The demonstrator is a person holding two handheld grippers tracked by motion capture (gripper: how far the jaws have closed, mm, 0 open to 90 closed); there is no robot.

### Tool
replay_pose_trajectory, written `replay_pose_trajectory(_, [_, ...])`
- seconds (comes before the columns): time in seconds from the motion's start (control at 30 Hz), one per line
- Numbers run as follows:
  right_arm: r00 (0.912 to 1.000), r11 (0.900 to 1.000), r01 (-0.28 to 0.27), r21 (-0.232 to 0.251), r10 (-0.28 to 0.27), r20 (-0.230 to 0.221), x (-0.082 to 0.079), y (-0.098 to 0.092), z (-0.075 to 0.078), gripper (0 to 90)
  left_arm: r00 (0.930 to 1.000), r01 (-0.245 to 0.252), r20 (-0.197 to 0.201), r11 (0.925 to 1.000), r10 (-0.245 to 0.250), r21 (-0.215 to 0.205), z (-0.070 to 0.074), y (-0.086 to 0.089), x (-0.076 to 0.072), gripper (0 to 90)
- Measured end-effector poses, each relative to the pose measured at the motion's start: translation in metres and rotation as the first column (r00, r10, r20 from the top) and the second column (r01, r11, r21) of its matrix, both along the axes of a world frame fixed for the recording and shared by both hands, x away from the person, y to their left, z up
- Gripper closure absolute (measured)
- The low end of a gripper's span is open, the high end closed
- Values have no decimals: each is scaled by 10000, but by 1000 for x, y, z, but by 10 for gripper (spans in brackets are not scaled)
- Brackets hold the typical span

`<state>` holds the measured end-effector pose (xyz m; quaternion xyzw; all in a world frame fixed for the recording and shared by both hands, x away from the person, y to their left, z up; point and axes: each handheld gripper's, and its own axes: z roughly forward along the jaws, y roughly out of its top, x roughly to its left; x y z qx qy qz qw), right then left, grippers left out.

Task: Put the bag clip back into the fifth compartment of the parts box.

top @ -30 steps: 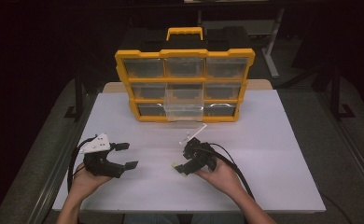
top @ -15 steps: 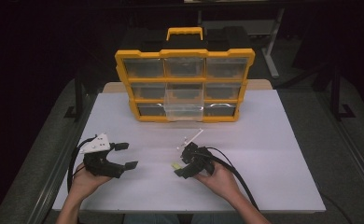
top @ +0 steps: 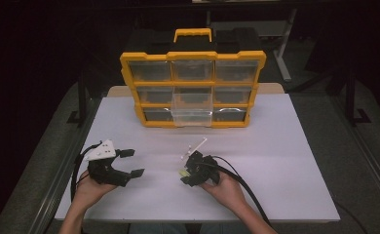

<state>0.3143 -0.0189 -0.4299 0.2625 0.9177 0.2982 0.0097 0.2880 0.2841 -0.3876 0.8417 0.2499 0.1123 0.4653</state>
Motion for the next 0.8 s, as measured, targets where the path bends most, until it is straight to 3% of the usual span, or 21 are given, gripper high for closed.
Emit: replay_pose_trajectory(0.8, [9992,9988,-16,-481,35,409,-1,6,-2,708,10000,47,-70,10000,-47,-10,-2,-2,0,204])
